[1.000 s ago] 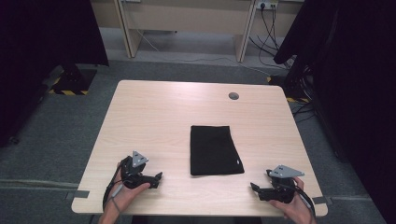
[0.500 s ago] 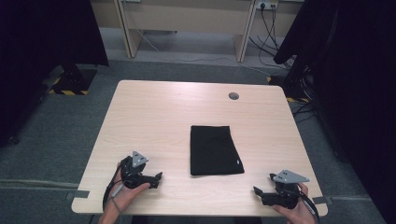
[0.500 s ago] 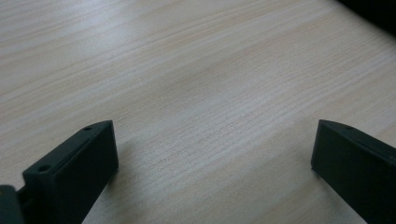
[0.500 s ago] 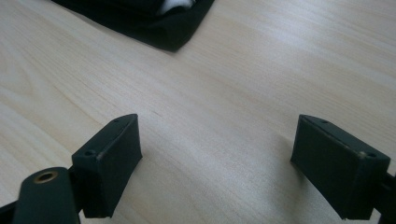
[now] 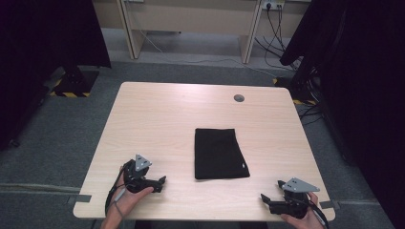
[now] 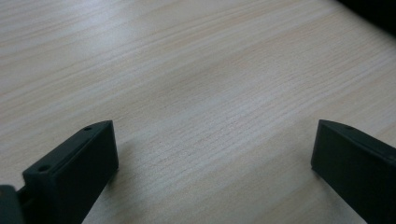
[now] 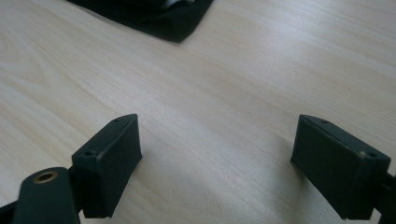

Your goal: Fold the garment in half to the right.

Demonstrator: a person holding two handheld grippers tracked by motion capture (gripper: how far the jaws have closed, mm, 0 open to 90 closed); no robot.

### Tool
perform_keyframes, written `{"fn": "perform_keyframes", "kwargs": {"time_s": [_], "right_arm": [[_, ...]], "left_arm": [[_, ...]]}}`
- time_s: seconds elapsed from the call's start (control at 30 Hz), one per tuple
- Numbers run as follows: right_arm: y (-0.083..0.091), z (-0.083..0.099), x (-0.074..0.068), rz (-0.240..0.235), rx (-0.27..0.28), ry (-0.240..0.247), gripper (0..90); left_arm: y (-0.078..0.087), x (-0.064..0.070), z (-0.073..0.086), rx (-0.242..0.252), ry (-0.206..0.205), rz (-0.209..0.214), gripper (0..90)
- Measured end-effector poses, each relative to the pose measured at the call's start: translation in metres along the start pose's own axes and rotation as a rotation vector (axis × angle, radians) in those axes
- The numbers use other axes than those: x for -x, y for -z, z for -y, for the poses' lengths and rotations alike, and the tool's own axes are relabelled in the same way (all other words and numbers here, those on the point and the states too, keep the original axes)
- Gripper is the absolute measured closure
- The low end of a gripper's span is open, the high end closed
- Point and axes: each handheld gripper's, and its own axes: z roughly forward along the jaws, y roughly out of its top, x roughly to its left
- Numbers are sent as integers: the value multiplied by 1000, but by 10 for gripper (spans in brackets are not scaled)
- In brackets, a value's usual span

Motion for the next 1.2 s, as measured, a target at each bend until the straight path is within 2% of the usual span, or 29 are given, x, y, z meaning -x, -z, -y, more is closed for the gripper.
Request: {"fn": "perform_keyframes", "kwargs": {"time_s": [1.2], "right_arm": [[12,14,-8,13,26,-11,161]], "left_arm": [[0,0,0,0,0,0,0]]}}
